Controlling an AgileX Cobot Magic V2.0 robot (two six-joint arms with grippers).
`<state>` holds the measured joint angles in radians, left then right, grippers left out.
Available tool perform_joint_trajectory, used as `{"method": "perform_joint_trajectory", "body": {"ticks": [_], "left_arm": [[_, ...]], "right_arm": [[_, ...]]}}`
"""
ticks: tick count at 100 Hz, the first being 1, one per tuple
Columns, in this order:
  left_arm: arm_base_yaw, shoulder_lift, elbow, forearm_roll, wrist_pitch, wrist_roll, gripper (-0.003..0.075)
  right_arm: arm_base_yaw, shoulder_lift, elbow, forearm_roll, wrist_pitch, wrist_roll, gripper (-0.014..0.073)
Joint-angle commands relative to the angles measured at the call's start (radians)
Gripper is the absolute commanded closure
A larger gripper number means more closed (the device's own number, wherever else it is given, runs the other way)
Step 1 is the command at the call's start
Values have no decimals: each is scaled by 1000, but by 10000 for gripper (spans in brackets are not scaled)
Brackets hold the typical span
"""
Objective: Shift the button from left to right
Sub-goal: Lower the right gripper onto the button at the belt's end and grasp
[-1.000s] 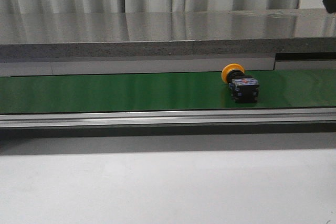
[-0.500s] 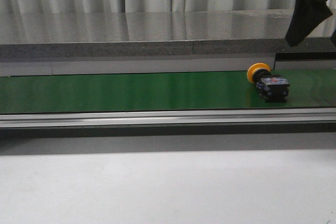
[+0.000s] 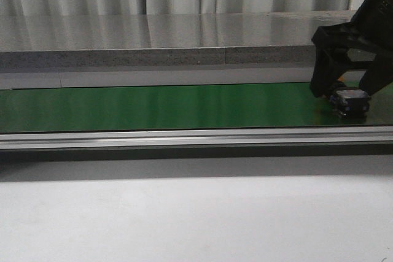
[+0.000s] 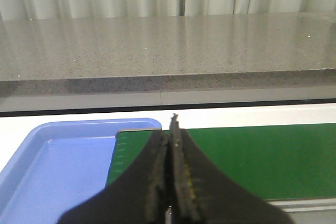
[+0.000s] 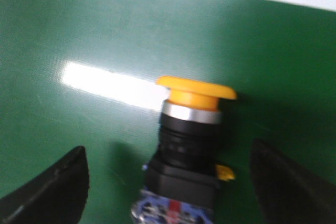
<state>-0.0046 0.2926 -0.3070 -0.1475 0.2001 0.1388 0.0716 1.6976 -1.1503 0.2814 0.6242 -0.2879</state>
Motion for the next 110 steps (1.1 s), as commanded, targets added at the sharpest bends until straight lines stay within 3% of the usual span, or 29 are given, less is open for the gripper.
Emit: {"method": "perform_joint_trajectory", "body": {"ticks": [1,8,23,31,74,110], "left_arm": [[-7,5,-27,-11,-83,-3,741],[-7,5,-27,-11,-83,-3,741],[-7,5,-27,-11,-83,-3,741],[-7,5,-27,-11,-83,-3,741],[-7,5,-27,-11,-83,-3,741],[-7,5,-27,-11,-83,-3,741]], "right_arm": [[1,-29,-34,5,-39,-14,-17],[1,-27,-34,5,-34,-12,39],[1,-27,-34,5,-13,-9,272],[1,-27,-34,1,4,-9,344],[-3,-33,-48,-43,62,-9,355],[-74,-46,-212,-114,206,-9,355]]}}
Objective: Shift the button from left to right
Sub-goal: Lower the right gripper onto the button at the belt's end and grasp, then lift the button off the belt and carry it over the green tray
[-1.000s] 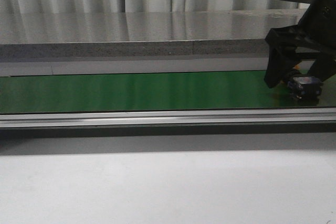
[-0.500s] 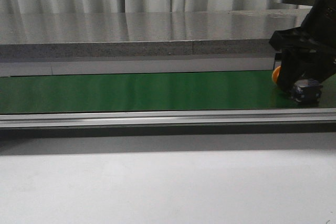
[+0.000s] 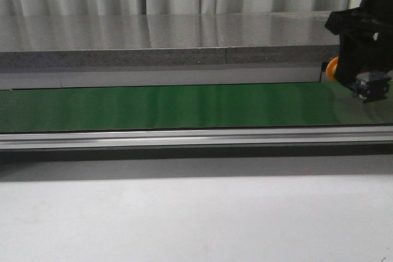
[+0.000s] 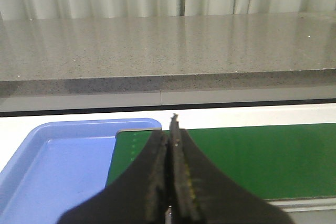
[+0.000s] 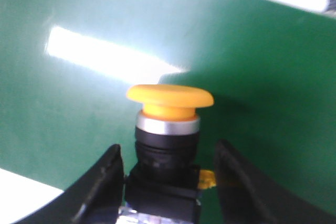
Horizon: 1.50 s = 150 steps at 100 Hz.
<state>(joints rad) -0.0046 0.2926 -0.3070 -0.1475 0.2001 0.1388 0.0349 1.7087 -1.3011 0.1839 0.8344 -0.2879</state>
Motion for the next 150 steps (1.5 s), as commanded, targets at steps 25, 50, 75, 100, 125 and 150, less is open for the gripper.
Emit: {"method": "perform_joint_trajectory", "body": {"ticks": [25,50,75,100,125,150], "left_arm": [[-7,5,-27,-11,-83,-3,741],[-7,5,-27,-11,-83,-3,741],[-7,5,-27,-11,-83,-3,741],[-7,5,-27,-11,-83,-3,741],[-7,5,-27,-11,-83,-3,741],[-7,5,-27,-11,-83,-3,741]], "right_arm": [[-179,-57,-97,-43,5,-10,355],[-361,-57,-97,-97,-46,-10,355],[-499,-55,-97,-97,-146,-10,355],[-517,41,-96,-96,-178,-10,355],[-516,143,-96,-55,-177,-10,355],[-516,187,-96,-2,-172,-10,346]]}}
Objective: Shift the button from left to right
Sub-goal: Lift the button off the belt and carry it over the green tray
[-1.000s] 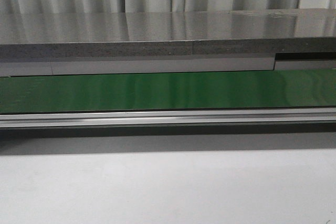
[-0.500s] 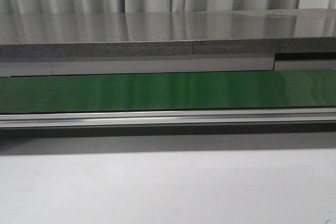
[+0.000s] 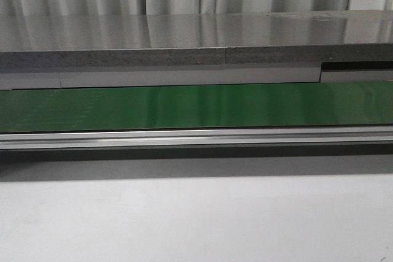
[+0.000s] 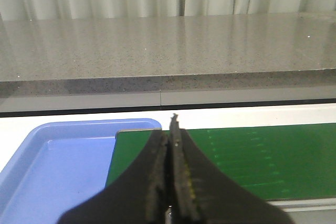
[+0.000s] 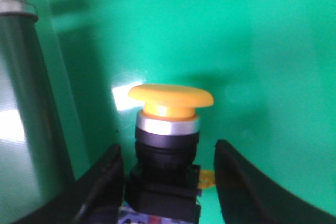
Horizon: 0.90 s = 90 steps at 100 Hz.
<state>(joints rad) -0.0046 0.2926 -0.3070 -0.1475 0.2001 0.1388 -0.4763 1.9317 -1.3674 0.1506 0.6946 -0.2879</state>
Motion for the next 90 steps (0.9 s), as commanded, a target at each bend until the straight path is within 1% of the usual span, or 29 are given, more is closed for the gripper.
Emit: {"method": "perform_joint_trajectory", "body": {"ticks": [1,5,9,24,33,53,74,90], "left_arm": [[-7,5,-27,-11,-83,-3,741],[-7,5,-27,-11,-83,-3,741],[-7,5,-27,-11,-83,-3,741],[-7,5,-27,-11,-83,-3,741],[-7,5,-27,-11,-83,-3,741],[-7,5,-27,-11,-83,-3,741],[-7,5,-27,-11,-83,-3,741],[-7,5,-27,-11,-83,-3,741]], "right_arm": [[-5,-35,-30,31,-32,-10,341],[-5,-31,-30,31,-29,-10,321],[-5,-31,-30,31,-30,-10,282],[-5,-31,-30,31,-40,-10,78],[-5,-31,-30,31,-40,-10,-1],[-5,-35,-30,38,-39,2,-10],[0,-96,-31,79,-58,9,-10],[37,-164,-31,102,-72,9,-10]]}}
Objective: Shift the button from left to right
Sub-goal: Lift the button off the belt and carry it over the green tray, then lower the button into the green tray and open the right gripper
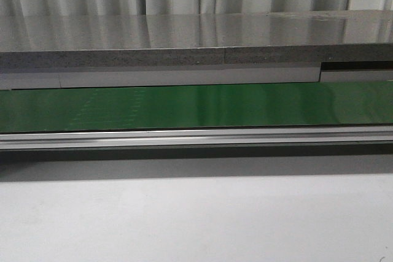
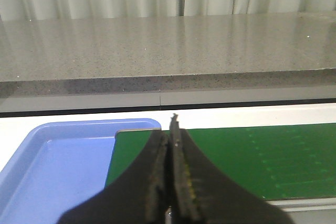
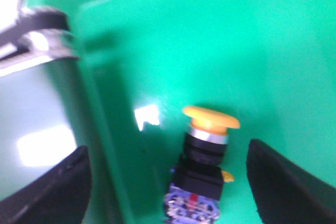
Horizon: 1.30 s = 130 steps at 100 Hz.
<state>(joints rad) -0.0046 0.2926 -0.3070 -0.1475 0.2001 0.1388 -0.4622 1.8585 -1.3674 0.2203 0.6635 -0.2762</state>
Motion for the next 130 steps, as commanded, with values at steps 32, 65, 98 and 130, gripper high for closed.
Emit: {"method": "perform_joint_trajectory", "body": {"ticks": [32,65,98,130], "left_arm": [[-7,5,-27,-11,-83,-3,741],[-7,5,-27,-11,-83,-3,741],[-7,5,-27,-11,-83,-3,741],[-7,5,-27,-11,-83,-3,741]], "right_arm": [[235,-223,-29,40,-46,-3,-10],[415,-452,101,40,-159,-3,-10],[435,-880,563,38,-469,-4,-10],[435,-1409,963,40,-639,-4,-10]]}}
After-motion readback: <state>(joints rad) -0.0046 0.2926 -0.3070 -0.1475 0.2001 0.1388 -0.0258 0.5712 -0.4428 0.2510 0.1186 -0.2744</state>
